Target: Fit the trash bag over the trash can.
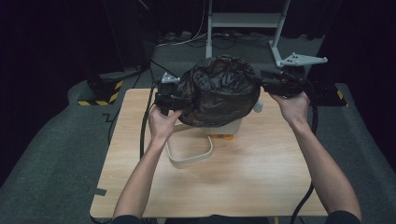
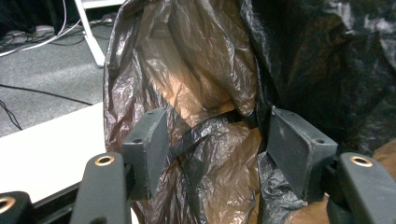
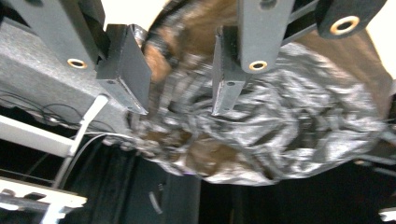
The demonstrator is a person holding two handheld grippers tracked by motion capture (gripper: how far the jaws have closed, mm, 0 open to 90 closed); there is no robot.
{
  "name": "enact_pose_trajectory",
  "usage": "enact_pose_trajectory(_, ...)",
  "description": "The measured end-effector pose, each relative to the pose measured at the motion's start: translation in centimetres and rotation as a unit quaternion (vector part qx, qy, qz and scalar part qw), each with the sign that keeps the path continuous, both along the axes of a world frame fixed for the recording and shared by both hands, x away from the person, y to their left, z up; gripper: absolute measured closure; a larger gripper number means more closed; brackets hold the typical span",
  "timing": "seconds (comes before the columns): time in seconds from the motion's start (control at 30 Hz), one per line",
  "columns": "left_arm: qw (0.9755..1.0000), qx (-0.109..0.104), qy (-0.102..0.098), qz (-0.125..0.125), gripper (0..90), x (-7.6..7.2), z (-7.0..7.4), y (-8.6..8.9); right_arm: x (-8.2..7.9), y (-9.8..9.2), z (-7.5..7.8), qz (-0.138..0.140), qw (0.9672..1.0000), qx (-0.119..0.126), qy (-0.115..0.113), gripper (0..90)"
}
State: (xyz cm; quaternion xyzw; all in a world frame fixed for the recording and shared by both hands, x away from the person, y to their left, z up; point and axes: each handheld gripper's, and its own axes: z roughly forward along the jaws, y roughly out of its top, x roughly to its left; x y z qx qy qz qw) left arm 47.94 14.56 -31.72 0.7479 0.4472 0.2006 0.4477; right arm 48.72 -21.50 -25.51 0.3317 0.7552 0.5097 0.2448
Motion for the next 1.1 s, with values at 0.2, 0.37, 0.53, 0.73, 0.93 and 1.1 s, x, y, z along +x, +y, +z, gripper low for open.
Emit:
enact_pose_trajectory(0.2,0.9997,-0.002,-0.025,0.004,38.8,-0.2,0.0,-0.1,0.9,-1.3,-1.5,-0.015,0.9996,-0.001,0.024,62.8)
enact_pose_trajectory(0.37,0.9997,-0.012,-0.021,0.001,39.7,0.3,-0.4,-0.5,1.5,-1.0,-2.7,-0.007,0.9992,-0.003,0.040,67.5)
enact_pose_trajectory(0.53,0.9998,-0.014,-0.013,0.003,40.4,0.6,-1.0,-0.5,2.2,-0.7,-4.7,-0.009,0.9980,-0.003,0.062,67.3)
enact_pose_trajectory(0.73,0.9997,-0.015,-0.017,0.005,39.1,0.3,-1.0,-0.3,2.0,-0.9,-5.6,-0.014,0.9977,0.001,0.066,63.4)
enact_pose_trajectory(0.93,0.9989,-0.035,-0.030,0.004,37.6,-0.2,-0.5,0.6,1.5,-2.8,-5.1,-0.034,0.9976,0.025,0.055,57.6)
enact_pose_trajectory(1.1,0.9987,-0.039,-0.034,-0.001,36.2,-0.6,-0.2,1.1,1.2,-4.0,-5.3,-0.046,0.9968,0.038,0.053,53.7)
